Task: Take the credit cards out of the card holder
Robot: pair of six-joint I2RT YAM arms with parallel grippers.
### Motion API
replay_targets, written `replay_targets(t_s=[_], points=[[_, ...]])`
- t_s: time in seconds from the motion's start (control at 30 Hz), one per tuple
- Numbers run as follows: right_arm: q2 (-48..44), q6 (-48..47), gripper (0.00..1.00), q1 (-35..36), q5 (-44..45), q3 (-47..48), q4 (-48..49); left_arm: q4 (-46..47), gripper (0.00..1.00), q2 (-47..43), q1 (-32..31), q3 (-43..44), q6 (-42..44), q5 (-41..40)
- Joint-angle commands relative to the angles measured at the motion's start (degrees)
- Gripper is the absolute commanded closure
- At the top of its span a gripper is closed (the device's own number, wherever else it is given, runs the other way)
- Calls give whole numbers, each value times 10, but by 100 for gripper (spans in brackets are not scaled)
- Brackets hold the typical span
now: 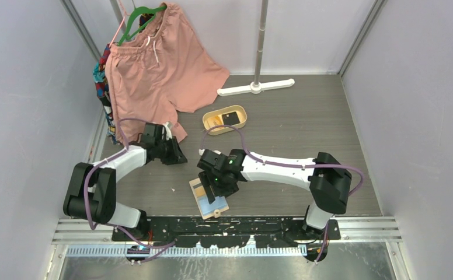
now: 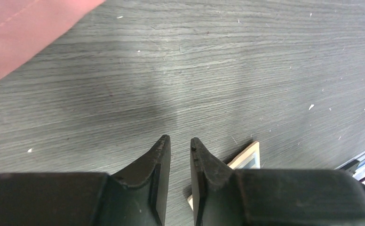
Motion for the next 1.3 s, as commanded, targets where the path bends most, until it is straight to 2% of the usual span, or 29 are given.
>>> replay_targets(t_s=[0.0,0.3,0.5,0.7,0.77,0.87,0.97,1.03,1.27], points=[[8,3,35,9,-13,19,-13,-5,74,-29,17,-4,8,5],[53,1,41,36,-64,27,-4,-4,70,-28,28,-12,11,15],[70,-1,50,39,-88,28,0,-1,70,-20,32,-11,11,20],[87,-5,54,40,-93,29,0,2,70,-16,35,-11,10,23],[91,-7,59,39,-97,29,-1,1,70,-15,36,-11,10,23],[94,-12,80,39,-100,29,-2,2,70,-15,38,-10,10,25],[91,-24,96,38,-96,29,-13,3,70,-13,39,-9,9,25],[88,-40,99,37,-88,32,-27,3,70,-12,40,-9,8,27],[81,-131,99,1,-76,41,-79,8,70,-5,41,-4,4,38]])
